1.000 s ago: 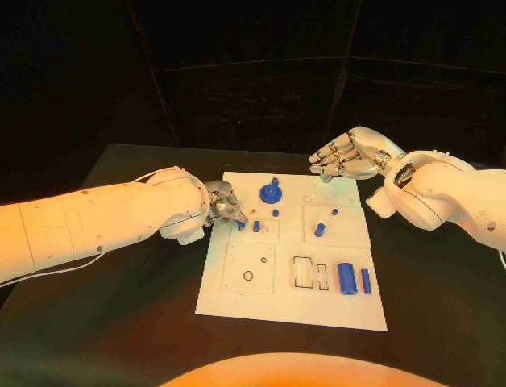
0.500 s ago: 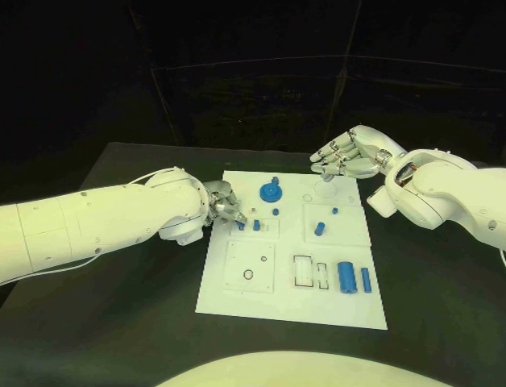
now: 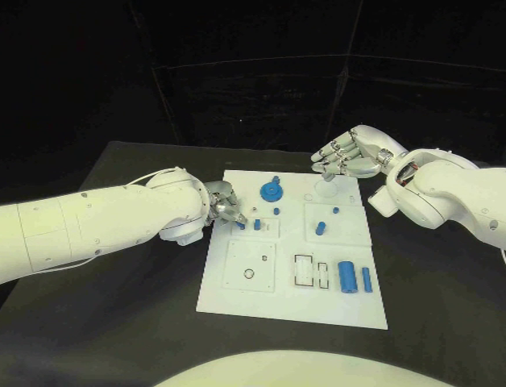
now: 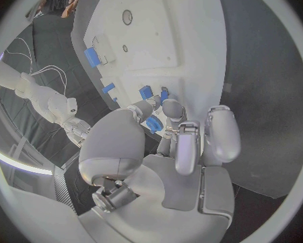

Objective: Assemble the parts on the task board

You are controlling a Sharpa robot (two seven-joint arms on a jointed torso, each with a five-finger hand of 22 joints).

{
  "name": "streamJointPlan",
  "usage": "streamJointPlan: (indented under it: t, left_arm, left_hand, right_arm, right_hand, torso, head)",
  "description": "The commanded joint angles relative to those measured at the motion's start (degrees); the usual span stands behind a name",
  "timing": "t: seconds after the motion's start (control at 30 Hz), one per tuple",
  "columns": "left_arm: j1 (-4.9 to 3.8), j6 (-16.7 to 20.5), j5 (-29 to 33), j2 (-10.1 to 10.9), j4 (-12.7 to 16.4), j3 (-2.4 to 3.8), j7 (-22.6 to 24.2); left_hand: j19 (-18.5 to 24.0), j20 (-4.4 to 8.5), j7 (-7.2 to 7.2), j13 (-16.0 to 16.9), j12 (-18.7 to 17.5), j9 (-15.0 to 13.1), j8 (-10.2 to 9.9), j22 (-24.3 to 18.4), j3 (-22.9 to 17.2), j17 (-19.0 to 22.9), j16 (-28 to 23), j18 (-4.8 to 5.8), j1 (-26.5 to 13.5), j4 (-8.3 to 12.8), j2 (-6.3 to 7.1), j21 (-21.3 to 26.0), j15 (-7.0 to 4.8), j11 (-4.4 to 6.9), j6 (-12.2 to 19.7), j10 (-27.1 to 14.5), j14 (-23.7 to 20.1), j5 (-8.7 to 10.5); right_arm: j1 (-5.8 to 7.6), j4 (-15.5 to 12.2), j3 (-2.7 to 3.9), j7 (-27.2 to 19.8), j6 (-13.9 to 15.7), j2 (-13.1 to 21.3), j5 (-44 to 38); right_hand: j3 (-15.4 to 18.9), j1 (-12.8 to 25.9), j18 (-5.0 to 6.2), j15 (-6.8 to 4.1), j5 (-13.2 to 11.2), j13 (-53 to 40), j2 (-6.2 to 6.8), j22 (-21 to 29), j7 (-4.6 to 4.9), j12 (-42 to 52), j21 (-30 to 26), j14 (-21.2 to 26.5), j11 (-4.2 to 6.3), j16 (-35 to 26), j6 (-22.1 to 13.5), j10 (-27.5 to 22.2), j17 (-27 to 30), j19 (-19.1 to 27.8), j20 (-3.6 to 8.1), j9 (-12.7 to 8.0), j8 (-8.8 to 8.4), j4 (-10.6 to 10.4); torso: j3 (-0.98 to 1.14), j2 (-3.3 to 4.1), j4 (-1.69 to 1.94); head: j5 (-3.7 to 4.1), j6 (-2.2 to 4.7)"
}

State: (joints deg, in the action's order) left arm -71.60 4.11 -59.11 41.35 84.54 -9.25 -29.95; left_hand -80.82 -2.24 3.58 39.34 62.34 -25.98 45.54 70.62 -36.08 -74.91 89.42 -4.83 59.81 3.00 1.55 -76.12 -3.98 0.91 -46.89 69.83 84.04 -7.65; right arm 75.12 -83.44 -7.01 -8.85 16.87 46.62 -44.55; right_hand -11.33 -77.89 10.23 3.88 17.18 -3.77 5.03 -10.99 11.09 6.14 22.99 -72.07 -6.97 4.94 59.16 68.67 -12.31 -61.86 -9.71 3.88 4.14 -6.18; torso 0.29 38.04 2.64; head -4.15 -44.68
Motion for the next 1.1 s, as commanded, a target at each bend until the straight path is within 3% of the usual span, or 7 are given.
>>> streamJointPlan:
  t: [0.03, 1.1]
  left_arm:
    - [0.46, -1.64, -0.97, 0.09, 0.05, -0.33, -1.74]
    - [0.65, -2.04, -0.98, 0.08, 0.49, -0.32, -2.1]
  left_hand:
    - [-0.07, 0.23, -0.43, 0.05, 0.3, -0.06, 0.33, 0.07, -4.84, -13.36, -0.22, 0.42, -0.03, 4.54, -0.63, -0.26, -0.45, 0.2, -0.03, 0.26, 5.57, -0.17]
    - [-0.14, 0.51, -0.98, 0.54, 0.63, -0.62, 2.03, 0.26, -5.66, -13.53, -0.14, 0.46, -1.13, 4.01, 0.11, -0.35, -0.79, 0.62, -0.49, 0.78, 5.61, -0.14]
  right_arm:
    - [0.11, -0.02, 0.04, -0.33, -0.54, -0.06, 0.18]
    - [0.1, 0.06, 0.03, -0.4, -0.61, -0.1, 0.18]
  right_hand:
    - [0.2, -0.26, 0.21, 0.18, -0.18, -0.02, 0.04, 0.05, -0.07, 0.18, -0.22, 0.07, -0.13, 0.07, -0.41, -0.44, 0.05, -0.47, -0.1, 0.07, 0.06, 0.08]
    - [0.22, -0.26, 0.21, 0.18, -0.31, -0.02, 0.01, 0.09, -0.08, 0.19, -0.29, 0.08, -0.12, 0.08, -0.41, -0.45, 0.07, -0.5, -0.11, 0.07, 0.06, 0.07]
  torso:
    - [0.01, -0.01, 0.0]
    - [0.01, 0.02, -0.01]
  head:
    - [-0.02, 0.05]
    - [0.03, -0.14]
